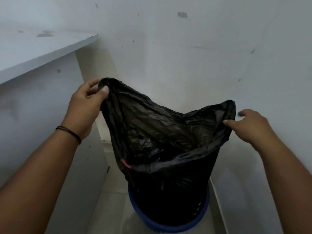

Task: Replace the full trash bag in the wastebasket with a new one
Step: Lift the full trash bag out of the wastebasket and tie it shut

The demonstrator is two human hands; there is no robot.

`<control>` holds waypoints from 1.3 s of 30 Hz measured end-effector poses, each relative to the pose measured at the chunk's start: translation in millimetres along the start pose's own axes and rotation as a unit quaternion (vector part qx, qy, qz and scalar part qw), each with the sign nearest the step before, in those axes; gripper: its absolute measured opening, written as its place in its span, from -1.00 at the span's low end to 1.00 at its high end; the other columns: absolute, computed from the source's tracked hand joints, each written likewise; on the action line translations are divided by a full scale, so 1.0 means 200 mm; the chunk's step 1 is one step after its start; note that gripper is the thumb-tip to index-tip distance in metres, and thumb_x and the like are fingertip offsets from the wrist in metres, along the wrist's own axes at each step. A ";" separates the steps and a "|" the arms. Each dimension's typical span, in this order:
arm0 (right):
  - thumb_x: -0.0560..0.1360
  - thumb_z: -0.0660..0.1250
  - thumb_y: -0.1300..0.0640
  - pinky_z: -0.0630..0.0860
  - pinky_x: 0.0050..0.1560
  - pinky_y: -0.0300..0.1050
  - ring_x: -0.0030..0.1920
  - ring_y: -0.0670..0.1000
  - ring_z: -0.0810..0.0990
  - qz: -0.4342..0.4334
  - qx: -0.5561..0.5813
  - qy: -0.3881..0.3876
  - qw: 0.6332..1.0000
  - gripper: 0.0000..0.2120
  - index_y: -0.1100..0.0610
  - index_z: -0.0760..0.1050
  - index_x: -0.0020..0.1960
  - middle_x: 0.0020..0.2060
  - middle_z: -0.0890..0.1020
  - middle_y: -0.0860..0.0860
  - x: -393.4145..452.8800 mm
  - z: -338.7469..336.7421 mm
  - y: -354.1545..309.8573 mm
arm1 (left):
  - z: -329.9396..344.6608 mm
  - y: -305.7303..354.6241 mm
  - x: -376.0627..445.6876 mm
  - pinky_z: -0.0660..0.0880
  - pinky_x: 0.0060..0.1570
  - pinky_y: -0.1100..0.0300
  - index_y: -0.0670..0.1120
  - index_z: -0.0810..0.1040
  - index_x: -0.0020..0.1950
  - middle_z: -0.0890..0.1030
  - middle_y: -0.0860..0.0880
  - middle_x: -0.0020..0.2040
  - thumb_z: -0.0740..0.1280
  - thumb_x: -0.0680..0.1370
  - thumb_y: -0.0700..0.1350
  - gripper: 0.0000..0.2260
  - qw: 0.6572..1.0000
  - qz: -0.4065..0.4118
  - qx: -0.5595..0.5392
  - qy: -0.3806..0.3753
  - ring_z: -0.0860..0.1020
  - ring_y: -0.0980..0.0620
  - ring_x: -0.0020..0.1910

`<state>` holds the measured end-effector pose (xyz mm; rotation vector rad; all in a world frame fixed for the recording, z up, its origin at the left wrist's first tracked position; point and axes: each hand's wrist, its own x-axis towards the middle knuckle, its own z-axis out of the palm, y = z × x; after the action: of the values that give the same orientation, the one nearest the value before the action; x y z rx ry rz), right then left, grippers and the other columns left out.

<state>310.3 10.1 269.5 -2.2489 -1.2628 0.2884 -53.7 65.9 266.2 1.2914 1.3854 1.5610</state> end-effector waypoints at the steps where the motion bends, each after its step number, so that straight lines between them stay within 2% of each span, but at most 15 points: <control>1: 0.45 0.33 0.10 0.58 -0.04 0.09 -0.04 0.25 0.62 0.001 0.061 0.003 0.998 -0.65 0.32 0.50 0.12 -0.03 0.62 0.25 -0.02 0.00 0.02 | -0.02 -0.02 -0.07 0.47 0.14 0.05 -0.04 0.27 0.44 0.46 -0.03 0.26 0.35 0.45 0.19 -0.36 0.998 -0.039 0.052 0.015 0.48 0.00 0.19; 4: 0.44 0.20 0.23 0.57 -0.39 -0.05 -0.45 0.07 0.58 0.023 0.260 0.041 0.965 -0.88 0.25 0.47 -0.12 -0.30 0.59 0.21 -0.12 -0.02 0.08 | -0.03 -0.10 -0.38 0.43 0.09 -0.10 -0.06 0.24 0.42 0.38 -0.10 0.32 0.29 0.16 0.52 0.00 0.965 -0.222 0.133 -0.043 0.42 -0.15 0.24; 7: 0.44 0.18 0.24 0.55 -0.47 -0.10 -0.58 -0.01 0.53 -0.003 0.377 0.017 0.926 -0.92 0.19 0.44 -0.18 -0.42 0.54 0.14 -0.22 -0.05 0.09 | 0.08 -0.17 -0.61 0.51 -0.11 0.01 0.00 0.41 0.18 0.53 -0.09 0.06 0.36 0.30 0.36 -0.38 0.914 -0.328 0.101 -0.214 0.56 -0.10 0.03; 11: 0.46 0.21 0.27 0.50 -0.54 -0.11 -0.64 0.01 0.45 -0.052 0.402 -0.031 0.914 -0.80 0.16 0.42 -0.34 -0.61 0.50 0.01 -0.38 -0.11 0.11 | 0.19 -0.23 -0.57 0.56 -0.29 0.03 -0.16 0.49 0.06 0.56 -0.16 -0.03 0.30 0.56 -0.07 -0.82 0.936 -0.335 0.009 -0.106 0.57 -0.04 -0.17; 15: 0.53 0.19 0.29 0.47 -0.53 -0.09 -0.62 0.06 0.45 -0.060 0.476 -0.129 0.868 -0.78 0.21 0.41 -0.30 -0.57 0.49 0.11 -0.48 -0.14 0.12 | 0.24 -0.25 -0.54 0.59 -0.26 -0.12 -0.02 0.31 0.27 0.44 -0.24 0.21 0.32 0.39 0.32 -0.39 0.843 -0.479 -0.127 -0.209 0.51 -0.31 0.04; 17: 0.51 0.24 0.26 0.48 -0.52 -0.10 -0.60 0.06 0.47 -0.083 0.463 -0.223 0.854 -0.78 0.22 0.43 -0.31 -0.56 0.51 0.12 -0.53 -0.12 0.12 | 0.31 -0.29 -0.53 0.51 -0.07 -0.22 -0.09 0.32 0.31 0.40 -0.25 0.29 0.31 0.45 0.24 -0.42 0.813 -0.511 -0.168 -0.226 0.45 -0.34 0.17; 19: 0.41 0.33 0.05 0.47 -0.50 -0.10 -0.55 0.05 0.49 -0.094 0.415 -0.289 0.858 -0.76 0.20 0.50 -0.34 -0.52 0.52 0.11 -0.54 -0.11 0.15 | 0.38 -0.30 -0.51 0.42 0.05 -0.15 -0.19 0.33 0.36 0.44 -0.23 0.28 0.19 0.60 -0.07 -0.64 0.835 -0.486 -0.198 -0.167 0.47 -0.23 0.19; 21: 0.34 0.33 -0.13 0.47 -0.46 -0.09 -0.45 0.01 0.53 -0.068 0.429 -0.250 0.865 -0.64 0.19 0.57 -0.25 -0.43 0.56 0.07 -0.48 -0.10 0.20 | 0.41 -0.29 -0.45 0.46 0.04 -0.06 -0.21 0.38 0.32 0.48 -0.23 0.28 0.06 0.61 -0.27 -0.70 0.869 -0.429 -0.229 -0.088 0.49 -0.20 0.18; 23: 0.49 0.27 -0.03 0.50 -0.27 -0.06 -0.25 0.00 0.57 -0.021 0.474 -0.161 0.865 -0.68 0.21 0.58 0.02 -0.22 0.63 0.04 -0.36 -0.04 0.26 | 0.38 -0.27 -0.37 0.52 -0.05 0.00 -0.22 0.44 0.26 0.52 -0.23 0.23 0.05 0.59 -0.32 -0.70 0.906 -0.351 -0.233 -0.034 0.53 -0.18 0.11; 25: 0.53 0.23 0.20 0.45 0.07 -0.02 0.11 0.03 0.54 -0.011 0.385 -0.137 0.913 -0.64 0.14 0.42 0.33 0.19 0.57 0.06 -0.26 0.07 0.29 | 0.33 -0.22 -0.30 0.54 -0.01 0.00 -0.23 0.47 0.24 0.55 -0.23 0.16 0.07 0.58 -0.32 -0.71 0.935 -0.273 -0.224 -0.011 0.55 -0.19 0.08; 28: 0.48 0.34 0.23 0.26 0.33 -0.13 0.41 -0.06 0.28 -0.078 0.279 -0.285 0.914 -0.30 0.00 0.09 0.51 0.44 0.30 -0.06 -0.24 0.33 0.27 | 0.28 -0.14 -0.26 0.57 -0.06 0.07 -0.15 0.54 0.02 0.59 -0.18 -0.04 0.13 0.60 -0.29 -0.80 0.966 -0.186 -0.179 -0.020 0.57 -0.13 -0.07; 31: 0.36 0.40 0.02 0.45 0.27 0.01 0.25 -0.03 0.52 -0.168 0.169 -0.311 0.920 -0.36 -0.22 0.29 0.38 0.27 0.54 -0.07 -0.28 0.54 0.21 | 0.27 -0.10 -0.26 0.60 -0.24 0.24 -0.08 0.56 -0.04 0.62 -0.08 -0.12 0.17 0.60 -0.26 -0.81 0.977 -0.139 -0.155 -0.039 0.59 0.01 -0.21; 34: 0.38 0.27 0.17 0.53 0.07 0.03 0.04 0.12 0.63 -0.183 0.049 -0.168 0.968 -0.70 0.01 0.59 0.08 0.02 0.68 0.08 -0.28 0.62 0.20 | 0.26 -0.08 -0.25 0.58 -0.25 0.26 -0.10 0.55 0.07 0.62 -0.04 -0.12 0.19 0.61 -0.24 -0.83 0.982 -0.115 -0.145 -0.029 0.59 0.05 -0.22; 37: 0.43 0.20 0.32 0.52 -0.25 -0.18 -0.15 0.12 0.64 -0.116 0.143 -0.171 0.968 -0.83 0.23 0.57 -0.17 -0.22 0.67 0.13 -0.34 0.56 0.22 | 0.26 -0.03 -0.21 0.60 -0.16 0.22 -0.14 0.54 0.13 0.62 -0.07 -0.09 0.18 0.61 -0.25 -0.82 0.986 -0.091 -0.138 -0.013 0.58 0.04 -0.19; 39: 0.44 0.19 0.37 0.47 -0.36 -0.34 -0.26 -0.06 0.65 -0.104 0.220 -0.189 0.951 -0.74 0.13 0.58 -0.24 -0.32 0.67 0.01 -0.39 0.47 0.23 | 0.25 0.01 -0.17 0.57 0.00 0.12 -0.18 0.52 0.17 0.60 -0.12 -0.02 0.16 0.61 -0.26 -0.79 0.987 -0.084 -0.138 0.004 0.57 -0.03 -0.09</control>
<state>260.8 -42.0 159.2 -1.7119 -1.4421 0.8621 4.1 48.4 257.1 0.9776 1.1985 1.5784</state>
